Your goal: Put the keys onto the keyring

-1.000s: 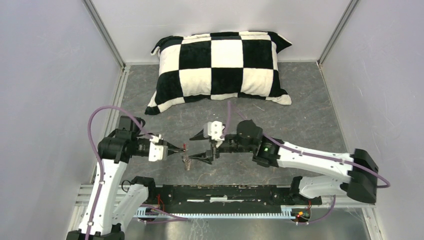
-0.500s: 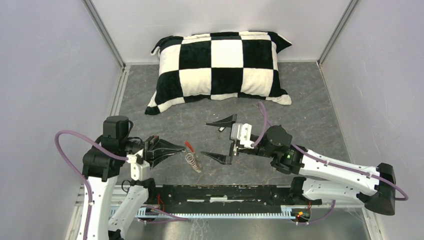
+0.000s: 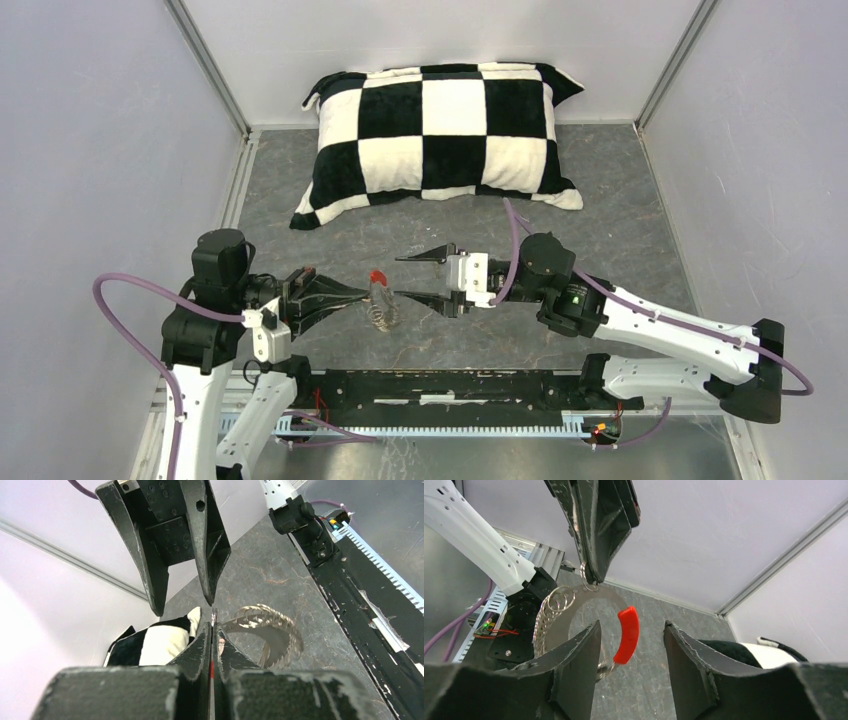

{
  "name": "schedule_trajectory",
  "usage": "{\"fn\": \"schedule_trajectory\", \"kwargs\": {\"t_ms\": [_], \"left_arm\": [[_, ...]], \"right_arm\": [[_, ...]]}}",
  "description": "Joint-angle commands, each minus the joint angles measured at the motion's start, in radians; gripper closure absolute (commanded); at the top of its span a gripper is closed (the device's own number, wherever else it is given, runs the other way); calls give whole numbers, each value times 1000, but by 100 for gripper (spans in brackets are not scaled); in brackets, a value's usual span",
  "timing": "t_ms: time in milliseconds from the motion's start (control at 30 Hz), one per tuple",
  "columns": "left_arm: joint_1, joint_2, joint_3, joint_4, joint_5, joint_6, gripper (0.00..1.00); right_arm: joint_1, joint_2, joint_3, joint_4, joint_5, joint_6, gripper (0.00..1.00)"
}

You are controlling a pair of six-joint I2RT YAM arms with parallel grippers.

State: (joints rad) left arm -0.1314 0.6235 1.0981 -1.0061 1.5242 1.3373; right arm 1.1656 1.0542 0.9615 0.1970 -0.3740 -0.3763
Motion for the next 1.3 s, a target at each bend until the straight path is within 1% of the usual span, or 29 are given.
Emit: {"fn": "schedule_trajectory", "kwargs": {"t_ms": [0, 100, 167, 233, 267, 333, 367, 433, 500, 567, 667, 733, 833, 933, 1000, 1067, 1167, 1267], "left_arm": [[-1, 14, 14, 43, 111, -64, 98], [-1, 18, 16, 43, 111, -56, 98], [-1, 19, 9, 45, 109, -48, 98], [-1, 19, -3, 47, 99, -36, 98], [-1, 18, -9, 46, 94, -28, 98], [-1, 19, -13, 48, 86, -14, 98], [-1, 19, -14, 47, 87, -11, 98], [-1, 12, -18, 49, 88, -6, 98], [-1, 6, -29, 50, 86, -1, 98], [-1, -1, -44, 74, 83, -26, 98], [-1, -1, -59, 87, 76, -34, 98], [-1, 10, -62, 86, 71, -44, 98], [-1, 32, -60, 82, 63, -57, 98], [-1, 48, -56, 82, 61, -68, 98], [-1, 51, -58, 81, 60, -62, 98], [-1, 54, -57, 82, 60, -61, 98], [-1, 59, -52, 81, 58, -63, 98], [-1, 59, -49, 81, 58, -68, 98]], "right_arm": [[15, -4, 53, 28, -67, -12, 44], [27, 3, 57, 26, -81, -13, 44], [33, 6, 59, 20, -84, -19, 40], [37, 9, 59, 19, -78, -21, 35], [40, 11, 60, 10, -65, -26, 35], [39, 5, 54, -21, 20, -44, 33], [39, -5, 37, -31, 78, -56, 30], [33, -25, 1, -14, 110, -69, 29], [32, -27, -2, 19, 60, -48, 32], [32, -9, 26, 19, 9, -42, 39], [31, 21, 65, -2, -29, -47, 51], [34, 41, 84, -3, -66, -36, 56], [36, 67, 120, -36, -101, -29, 54], [39, 83, 148, -75, -103, -31, 52], [40, 91, 158, -86, -106, -29, 52], [41, 101, 169, -95, -102, -29, 54], [45, 121, 191, -127, -97, -34, 61], [47, 137, 203, -148, -86, -36, 62]]}}
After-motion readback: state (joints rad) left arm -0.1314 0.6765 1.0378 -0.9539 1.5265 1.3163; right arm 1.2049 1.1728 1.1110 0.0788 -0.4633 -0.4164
